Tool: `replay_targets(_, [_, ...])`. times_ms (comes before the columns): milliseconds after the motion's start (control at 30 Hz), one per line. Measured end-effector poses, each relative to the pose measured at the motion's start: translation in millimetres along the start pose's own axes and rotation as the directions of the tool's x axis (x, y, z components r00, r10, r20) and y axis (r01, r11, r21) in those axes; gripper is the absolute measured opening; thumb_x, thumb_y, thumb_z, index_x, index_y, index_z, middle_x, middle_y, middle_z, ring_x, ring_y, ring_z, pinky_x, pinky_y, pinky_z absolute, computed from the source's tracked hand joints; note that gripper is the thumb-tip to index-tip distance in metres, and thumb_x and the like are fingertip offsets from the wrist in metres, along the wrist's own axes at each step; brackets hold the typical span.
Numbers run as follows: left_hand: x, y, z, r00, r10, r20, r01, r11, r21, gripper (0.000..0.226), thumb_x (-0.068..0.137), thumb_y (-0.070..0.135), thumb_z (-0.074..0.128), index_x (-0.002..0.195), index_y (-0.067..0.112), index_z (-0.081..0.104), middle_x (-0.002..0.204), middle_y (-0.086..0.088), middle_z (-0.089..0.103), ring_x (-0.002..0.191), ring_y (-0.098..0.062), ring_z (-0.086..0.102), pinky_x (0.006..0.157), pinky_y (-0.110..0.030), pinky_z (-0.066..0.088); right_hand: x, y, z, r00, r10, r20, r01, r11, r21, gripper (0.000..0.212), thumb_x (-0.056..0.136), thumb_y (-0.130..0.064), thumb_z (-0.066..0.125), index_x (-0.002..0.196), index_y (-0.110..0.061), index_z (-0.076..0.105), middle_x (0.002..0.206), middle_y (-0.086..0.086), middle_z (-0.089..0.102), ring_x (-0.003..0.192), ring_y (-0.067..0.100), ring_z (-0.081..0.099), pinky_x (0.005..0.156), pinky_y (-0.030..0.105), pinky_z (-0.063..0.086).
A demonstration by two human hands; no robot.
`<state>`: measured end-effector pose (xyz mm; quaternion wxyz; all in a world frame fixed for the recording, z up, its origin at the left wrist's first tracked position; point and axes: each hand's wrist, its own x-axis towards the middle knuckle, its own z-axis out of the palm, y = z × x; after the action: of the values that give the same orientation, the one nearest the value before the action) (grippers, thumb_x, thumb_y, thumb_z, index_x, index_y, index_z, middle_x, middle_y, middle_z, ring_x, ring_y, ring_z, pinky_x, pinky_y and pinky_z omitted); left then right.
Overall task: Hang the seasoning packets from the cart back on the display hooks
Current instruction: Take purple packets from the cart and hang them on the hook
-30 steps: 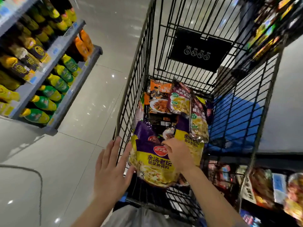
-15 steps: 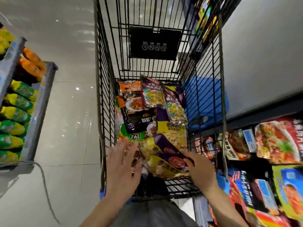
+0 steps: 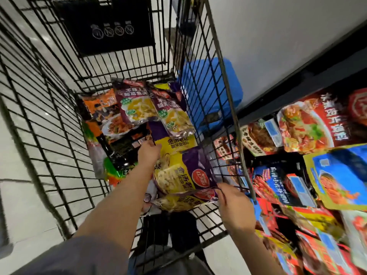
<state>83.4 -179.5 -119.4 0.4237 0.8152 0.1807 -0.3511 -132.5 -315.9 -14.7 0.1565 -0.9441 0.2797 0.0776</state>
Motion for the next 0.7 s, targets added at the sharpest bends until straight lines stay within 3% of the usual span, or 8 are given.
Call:
replay_targets(100, [25, -12, 20, 0.992, -0.126, 0.029, 0.127, 0.991, -0.045, 0.019, 0.073, 0.027, 0.069, 0.081, 0.012, 0.060, 0.088, -0.012, 0.066, 0.085, -0.030, 0.063, 0.077, -0.037, 0.054, 2, 2, 4, 0.999, 0.009, -0.049, -0.008, 1.000, 0.029, 0.031, 0.088, -0.029, 0.040, 0.100, -0.020, 0.066, 0.087, 0.001, 0.070, 0.076, 0.025, 0.066, 0.062, 0.032, 0.052])
replay_targets(167, [30, -13, 26, 0.991, -0.131, -0.019, 0.131, 0.991, -0.019, 0.014, 0.078, 0.023, 0.068, 0.085, 0.011, 0.063, 0.095, -0.014, 0.066, 0.089, -0.031, 0.062, 0.080, -0.039, 0.053, -3, 4, 7, 0.993, 0.061, -0.102, -0.052, 0.994, 0.095, 0.019, 0.089, -0.022, 0.049, 0.098, -0.019, 0.066, 0.082, 0.002, 0.068, 0.068, 0.022, 0.063, 0.059, 0.031, 0.051])
replay_targets(267, [27, -7, 27, 0.992, -0.080, -0.096, 0.081, 0.997, 0.007, 0.018, 0.084, 0.024, 0.066, 0.094, 0.009, 0.063, 0.102, -0.012, 0.065, 0.098, -0.029, 0.060, 0.084, -0.035, 0.049, -7, 2, 8, 0.981, -0.030, -0.193, 0.016, 0.997, -0.072, 0.006, 0.087, -0.020, 0.060, 0.093, -0.020, 0.061, 0.066, 0.002, 0.060, 0.052, 0.026, 0.055, 0.042, 0.032, 0.045])
replay_targets(333, [19, -5, 28, 0.995, 0.006, -0.096, -0.005, 1.000, 0.018, 0.012, 0.084, 0.023, 0.066, 0.085, 0.014, 0.058, 0.094, -0.010, 0.064, 0.092, -0.028, 0.061, 0.082, -0.036, 0.051, -7, 5, 10, 0.964, -0.104, -0.245, 0.061, 0.983, -0.176, 0.007, 0.087, -0.021, 0.058, 0.091, -0.021, 0.064, 0.064, 0.000, 0.057, 0.050, 0.024, 0.053, 0.042, 0.030, 0.042])
replay_targets(467, [-13, -1, 19, 0.955, 0.235, -0.180, -0.222, 0.971, 0.087, 0.011, 0.087, 0.020, 0.062, 0.080, 0.016, 0.055, 0.076, -0.004, 0.062, 0.075, -0.025, 0.061, 0.072, -0.038, 0.051, -4, 9, 8, 0.959, -0.172, -0.226, 0.164, 0.985, -0.057, 0.016, 0.086, -0.015, 0.056, 0.095, -0.016, 0.070, 0.069, 0.002, 0.065, 0.055, 0.025, 0.060, 0.046, 0.030, 0.049])
replay_targets(567, [-43, 4, -8, 0.874, 0.397, -0.281, -0.362, 0.917, 0.170, 0.012, 0.089, 0.021, 0.061, 0.084, 0.010, 0.057, 0.074, -0.001, 0.060, 0.070, -0.021, 0.055, 0.063, -0.031, 0.042, -1, 1, -2, 0.988, -0.102, -0.120, 0.103, 0.995, 0.003, 0.014, 0.076, -0.014, 0.059, 0.085, -0.018, 0.069, 0.065, -0.001, 0.066, 0.053, 0.023, 0.062, 0.043, 0.025, 0.047])
replay_targets(700, [-80, 3, -49, 0.716, 0.607, -0.344, -0.545, 0.795, 0.268, 0.014, 0.088, 0.019, 0.062, 0.079, 0.010, 0.057, 0.068, 0.001, 0.058, 0.063, -0.023, 0.054, 0.058, -0.034, 0.041, -3, -7, -12, 0.991, -0.102, -0.086, 0.106, 0.994, 0.038, 0.011, 0.077, -0.017, 0.059, 0.080, -0.016, 0.069, 0.061, 0.001, 0.066, 0.049, 0.025, 0.062, 0.040, 0.028, 0.046])
